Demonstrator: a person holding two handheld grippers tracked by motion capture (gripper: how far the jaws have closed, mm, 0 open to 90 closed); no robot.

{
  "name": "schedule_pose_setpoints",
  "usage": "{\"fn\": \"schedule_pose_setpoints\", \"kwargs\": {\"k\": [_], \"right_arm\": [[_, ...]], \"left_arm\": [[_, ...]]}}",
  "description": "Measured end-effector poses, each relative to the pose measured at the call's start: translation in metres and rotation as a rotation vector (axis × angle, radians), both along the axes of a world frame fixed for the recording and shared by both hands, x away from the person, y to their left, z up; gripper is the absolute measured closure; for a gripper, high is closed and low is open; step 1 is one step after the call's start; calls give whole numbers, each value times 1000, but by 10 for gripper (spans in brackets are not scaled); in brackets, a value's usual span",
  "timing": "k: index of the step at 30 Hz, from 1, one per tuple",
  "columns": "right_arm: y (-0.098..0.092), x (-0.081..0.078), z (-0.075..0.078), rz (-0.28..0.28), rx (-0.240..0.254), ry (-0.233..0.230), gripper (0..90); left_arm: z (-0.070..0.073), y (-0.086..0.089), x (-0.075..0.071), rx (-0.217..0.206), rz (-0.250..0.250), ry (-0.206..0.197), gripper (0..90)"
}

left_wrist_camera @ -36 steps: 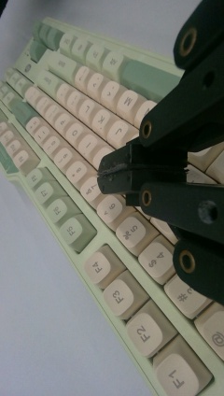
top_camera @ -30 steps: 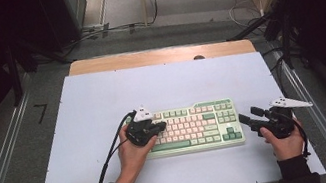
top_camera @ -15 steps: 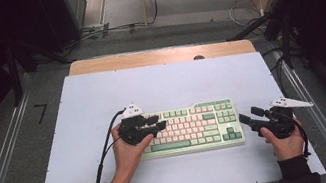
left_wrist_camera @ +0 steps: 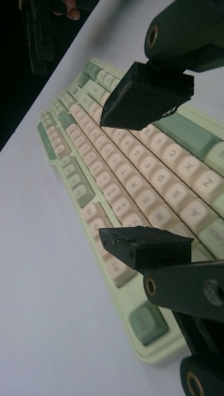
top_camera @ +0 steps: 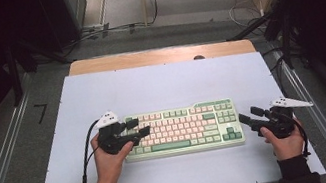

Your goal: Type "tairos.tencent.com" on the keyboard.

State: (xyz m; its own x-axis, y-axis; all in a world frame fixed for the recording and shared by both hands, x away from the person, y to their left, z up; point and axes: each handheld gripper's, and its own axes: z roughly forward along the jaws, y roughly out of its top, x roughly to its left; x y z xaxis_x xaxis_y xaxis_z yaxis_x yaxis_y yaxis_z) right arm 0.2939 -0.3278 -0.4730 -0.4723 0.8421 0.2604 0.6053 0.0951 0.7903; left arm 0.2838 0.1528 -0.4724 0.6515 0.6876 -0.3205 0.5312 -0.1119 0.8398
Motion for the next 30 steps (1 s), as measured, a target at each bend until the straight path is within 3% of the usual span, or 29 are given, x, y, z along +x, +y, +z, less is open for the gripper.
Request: {"fn": "schedule_pose_setpoints", "kwargs": {"k": [6, 10, 13, 14, 15, 20, 30], "right_arm": [[2, 1, -1, 10, -4, 7, 310], [3, 2, -1, 9, -1, 4, 310], [5, 2, -2, 17, -9, 10, 310], [5, 2, -2, 17, -9, 10, 310], [4, 2, -2, 16, -6, 5, 310], [4, 3, -2, 17, -6, 9, 310], [5, 3, -2, 19, -10, 8, 310]], "left_arm": [[-10, 13, -14, -4, 23, 7, 492], [-13, 12, -14, 21, 20, 9, 644], [-13, 10, -16, 48, 20, 0, 806], [-12, 10, -16, 48, 18, -4, 806], [-13, 10, -15, 50, 17, -2, 900], [-18, 6, -12, 104, 15, 17, 900], [-22, 1, -9, 162, 31, 18, 900]]}}
